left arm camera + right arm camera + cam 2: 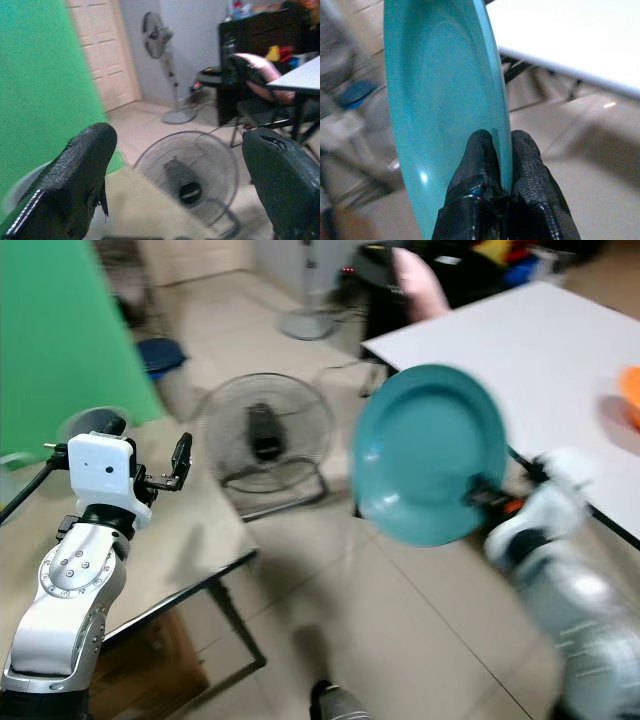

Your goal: Setting the table

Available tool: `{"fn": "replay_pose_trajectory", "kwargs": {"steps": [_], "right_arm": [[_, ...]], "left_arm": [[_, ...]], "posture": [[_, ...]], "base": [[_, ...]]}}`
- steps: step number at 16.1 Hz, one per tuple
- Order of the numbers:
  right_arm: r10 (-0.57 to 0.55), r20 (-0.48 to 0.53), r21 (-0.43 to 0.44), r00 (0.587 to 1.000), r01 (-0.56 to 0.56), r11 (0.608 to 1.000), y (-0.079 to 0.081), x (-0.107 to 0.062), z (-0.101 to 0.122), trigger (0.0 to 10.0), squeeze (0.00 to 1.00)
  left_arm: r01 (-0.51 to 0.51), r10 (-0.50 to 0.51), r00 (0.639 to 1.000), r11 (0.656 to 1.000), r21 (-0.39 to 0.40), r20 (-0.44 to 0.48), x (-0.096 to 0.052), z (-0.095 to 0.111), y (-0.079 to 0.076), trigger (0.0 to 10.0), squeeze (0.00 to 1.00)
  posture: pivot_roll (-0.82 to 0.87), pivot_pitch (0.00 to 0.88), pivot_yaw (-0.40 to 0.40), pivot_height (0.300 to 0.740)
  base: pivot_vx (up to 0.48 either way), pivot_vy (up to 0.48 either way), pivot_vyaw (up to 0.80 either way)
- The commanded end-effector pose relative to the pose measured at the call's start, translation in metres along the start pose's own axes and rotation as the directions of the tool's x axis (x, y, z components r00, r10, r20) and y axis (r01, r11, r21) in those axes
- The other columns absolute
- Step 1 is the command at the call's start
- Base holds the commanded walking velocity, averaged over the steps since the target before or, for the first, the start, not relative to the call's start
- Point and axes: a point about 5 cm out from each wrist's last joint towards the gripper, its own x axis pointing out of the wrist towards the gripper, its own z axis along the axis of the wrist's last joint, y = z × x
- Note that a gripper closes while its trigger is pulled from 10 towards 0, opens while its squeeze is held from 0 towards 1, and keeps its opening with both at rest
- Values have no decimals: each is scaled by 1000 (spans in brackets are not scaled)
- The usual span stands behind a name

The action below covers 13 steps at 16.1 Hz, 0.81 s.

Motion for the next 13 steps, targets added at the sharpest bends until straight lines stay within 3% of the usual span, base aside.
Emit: {"fn": "replay_pose_trajectory", "kwargs": {"steps": [1,3,7,13], "right_arm": [[4,49,-2,999,-4,1000,-1,-6,12,10000,0],[2,48,22,999,-3,1000,-1,-5,10,10000,0],[38,-19,120,999,-36,992,9,17,-22,10000,0],[62,-8,179,998,-60,982,17,39,-24,10000,0]], "left_arm": [[-22,22,1000,1000,-6,-7,-2,-2,4,10000,0],[-24,24,1000,999,-34,-11,-4,-2,4,10000,0],[-46,45,999,998,-38,-21,-14,-1,4,10000,0],[-39,38,999,998,-45,-30,-18,1,3,10000,0]], "posture": [[-317,38,-2,740],[-290,44,7,740],[-230,58,50,740],[-194,63,54,740]], "base": [[0,0,-781],[0,0,-784],[0,0,-781],[0,0,-781]]}}
